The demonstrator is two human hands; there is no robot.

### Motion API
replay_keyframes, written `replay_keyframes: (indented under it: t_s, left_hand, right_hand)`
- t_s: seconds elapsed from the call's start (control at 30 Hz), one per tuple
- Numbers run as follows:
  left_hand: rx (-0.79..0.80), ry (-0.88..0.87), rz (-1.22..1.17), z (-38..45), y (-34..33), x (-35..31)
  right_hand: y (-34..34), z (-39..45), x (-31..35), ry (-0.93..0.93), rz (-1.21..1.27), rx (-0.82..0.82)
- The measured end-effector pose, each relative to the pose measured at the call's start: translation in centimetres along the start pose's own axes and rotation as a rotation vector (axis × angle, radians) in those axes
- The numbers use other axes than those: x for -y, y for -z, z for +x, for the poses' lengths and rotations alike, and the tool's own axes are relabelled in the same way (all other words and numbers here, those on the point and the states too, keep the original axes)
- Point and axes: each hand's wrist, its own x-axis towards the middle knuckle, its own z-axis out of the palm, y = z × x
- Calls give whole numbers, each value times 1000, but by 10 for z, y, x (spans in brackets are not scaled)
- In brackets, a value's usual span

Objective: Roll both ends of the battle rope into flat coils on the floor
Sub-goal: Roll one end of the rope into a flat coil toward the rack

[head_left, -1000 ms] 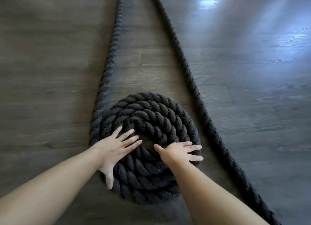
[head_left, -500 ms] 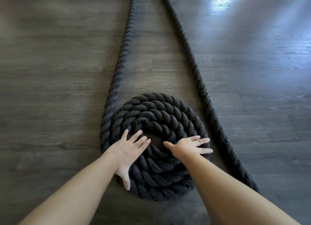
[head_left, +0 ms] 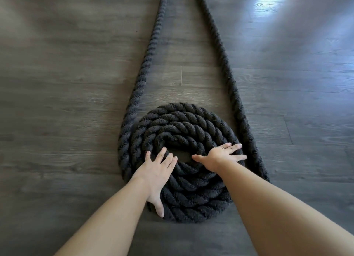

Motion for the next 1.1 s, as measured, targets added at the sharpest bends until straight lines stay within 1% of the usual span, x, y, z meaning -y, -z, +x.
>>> replay_keyframes:
  t_s: [0.3,0.47,0.8,0.9,0.97,1.0,1.1]
  left_hand:
    - [-21,100,-99,19,16,-5]
    - [-18,149,-155,29,30,-8]
    - [54,314,-291,59,67,-17]
    - [89,360,-253,66,80,-21]
    - [120,356,-266,67,91,-20]
    - [142,325,-275,66,96,-16]
    - [197,162,-160,64,101,11]
  right_hand:
    - [38,25,19,92,-115,3]
    - [59,40,27,179,-170,-13]
    - [103,80,56,341,-270,-11]
    - [111,87,58,381,-299,-14]
    - [113,88,58,392,-294,-6]
    - [112,88,57,390,-285,1]
    - [114,94,60,413,-308,-8]
